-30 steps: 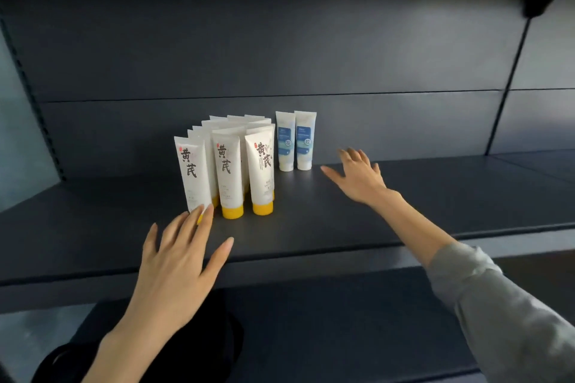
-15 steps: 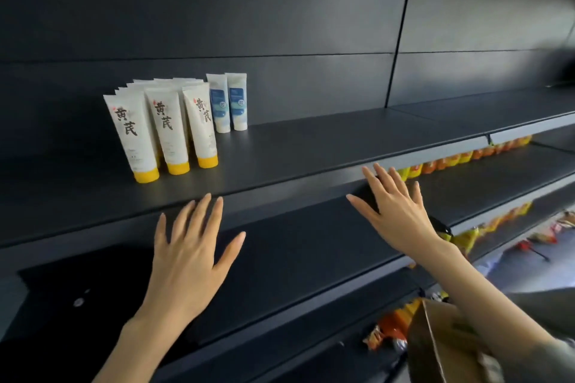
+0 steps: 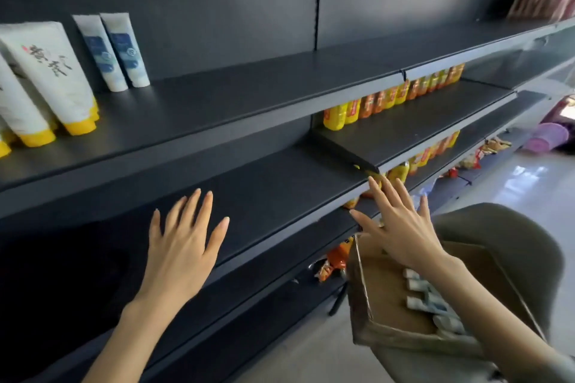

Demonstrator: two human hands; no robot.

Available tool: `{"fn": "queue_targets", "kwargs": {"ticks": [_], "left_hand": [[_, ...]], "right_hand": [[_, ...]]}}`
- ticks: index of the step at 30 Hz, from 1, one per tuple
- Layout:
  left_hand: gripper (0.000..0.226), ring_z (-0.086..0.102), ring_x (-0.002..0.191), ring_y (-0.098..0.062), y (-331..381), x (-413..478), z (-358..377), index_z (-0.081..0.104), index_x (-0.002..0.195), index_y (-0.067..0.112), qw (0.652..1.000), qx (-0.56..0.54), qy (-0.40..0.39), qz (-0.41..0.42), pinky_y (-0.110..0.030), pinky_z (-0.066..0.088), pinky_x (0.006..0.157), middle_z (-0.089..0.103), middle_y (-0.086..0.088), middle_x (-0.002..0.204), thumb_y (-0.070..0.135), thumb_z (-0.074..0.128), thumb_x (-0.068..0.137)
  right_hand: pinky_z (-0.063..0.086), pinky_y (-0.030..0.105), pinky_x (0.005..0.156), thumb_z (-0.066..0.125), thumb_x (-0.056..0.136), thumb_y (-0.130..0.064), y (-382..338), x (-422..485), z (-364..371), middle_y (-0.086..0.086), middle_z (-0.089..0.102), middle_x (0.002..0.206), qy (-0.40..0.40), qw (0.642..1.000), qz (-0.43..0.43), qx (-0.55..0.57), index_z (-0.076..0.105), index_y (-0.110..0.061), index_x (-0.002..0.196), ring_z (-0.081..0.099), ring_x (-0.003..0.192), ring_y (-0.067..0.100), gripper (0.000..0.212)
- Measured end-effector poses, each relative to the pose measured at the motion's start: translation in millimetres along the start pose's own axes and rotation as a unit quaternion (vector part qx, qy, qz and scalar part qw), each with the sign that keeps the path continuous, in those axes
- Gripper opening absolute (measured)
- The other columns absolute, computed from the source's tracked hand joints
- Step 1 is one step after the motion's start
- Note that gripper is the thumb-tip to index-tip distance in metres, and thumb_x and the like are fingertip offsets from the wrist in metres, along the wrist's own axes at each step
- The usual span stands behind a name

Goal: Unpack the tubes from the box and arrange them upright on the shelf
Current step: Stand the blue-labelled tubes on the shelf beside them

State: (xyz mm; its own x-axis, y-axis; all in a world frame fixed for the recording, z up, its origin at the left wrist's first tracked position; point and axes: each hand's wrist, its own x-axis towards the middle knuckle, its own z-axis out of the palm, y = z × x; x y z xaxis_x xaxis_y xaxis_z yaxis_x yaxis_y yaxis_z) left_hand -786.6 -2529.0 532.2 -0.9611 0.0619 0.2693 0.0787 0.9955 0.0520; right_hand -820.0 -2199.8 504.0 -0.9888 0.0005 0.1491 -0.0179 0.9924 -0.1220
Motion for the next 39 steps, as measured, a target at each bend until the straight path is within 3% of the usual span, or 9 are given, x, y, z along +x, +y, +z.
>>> {"fn": "queue_targets", "kwargs": {"ticks": [10, 18, 24, 32, 39], "left_hand": [[0.076, 0.03, 0.139, -0.029, 136, 25, 78, 0.031, 0.147, 0.01, 0.995, -0.026, -0.08, 0.057, -0.056, 0.018, 0.111, 0.032, -0.011, 0.153, 0.061, 0.009, 0.094], [0.083, 0.018, 0.145, -0.023, 203, 62, 153, 0.014, 0.151, 0.018, 0.975, 0.007, -0.178, 0.134, -0.052, 0.01, 0.115, 0.018, -0.005, 0.158, 0.062, -0.003, 0.083], [0.072, 0.01, 0.146, -0.021, 241, 109, 212, 0.008, 0.152, 0.02, 0.948, -0.003, -0.257, 0.188, -0.049, 0.004, 0.116, 0.012, -0.002, 0.159, 0.06, 0.006, 0.091], [0.067, 0.011, 0.145, -0.02, 300, 148, 277, 0.01, 0.151, 0.021, 0.898, -0.017, -0.335, 0.285, -0.049, 0.005, 0.116, 0.014, -0.001, 0.159, 0.057, 0.012, 0.095], [0.066, 0.01, 0.145, -0.019, 331, 164, 325, 0.011, 0.152, 0.021, 0.867, -0.031, -0.385, 0.315, -0.047, 0.004, 0.116, 0.014, -0.001, 0.159, 0.057, 0.013, 0.095]], "right_hand": [[0.0, 0.055, 0.115, 0.013, 0.085, -0.072, 138, -63, 41, -0.006, -0.001, 0.16, -0.086, 0.988, 0.128, 0.014, 0.0, -0.03, 0.152, -0.005, 0.147, 0.018, 0.08], [0.003, 0.054, 0.116, 0.015, 0.087, -0.07, 206, -94, 89, -0.003, 0.002, 0.16, -0.151, 0.954, 0.256, 0.029, 0.001, -0.029, 0.152, -0.001, 0.148, 0.021, 0.078], [0.005, 0.053, 0.116, 0.017, 0.09, -0.068, 225, -87, 132, -0.001, 0.006, 0.16, -0.207, 0.923, 0.323, 0.038, 0.003, -0.025, 0.152, 0.004, 0.148, 0.023, 0.077], [0.014, 0.047, 0.116, 0.026, 0.092, -0.063, 232, -60, 186, 0.001, 0.013, 0.159, -0.205, 0.878, 0.417, 0.111, 0.011, -0.021, 0.152, 0.012, 0.146, 0.021, 0.075], [0.021, 0.046, 0.116, 0.032, 0.093, -0.061, 249, -38, 241, 0.006, 0.012, 0.159, -0.218, 0.827, 0.477, 0.202, 0.01, -0.015, 0.152, 0.014, 0.146, 0.022, 0.078]]}}
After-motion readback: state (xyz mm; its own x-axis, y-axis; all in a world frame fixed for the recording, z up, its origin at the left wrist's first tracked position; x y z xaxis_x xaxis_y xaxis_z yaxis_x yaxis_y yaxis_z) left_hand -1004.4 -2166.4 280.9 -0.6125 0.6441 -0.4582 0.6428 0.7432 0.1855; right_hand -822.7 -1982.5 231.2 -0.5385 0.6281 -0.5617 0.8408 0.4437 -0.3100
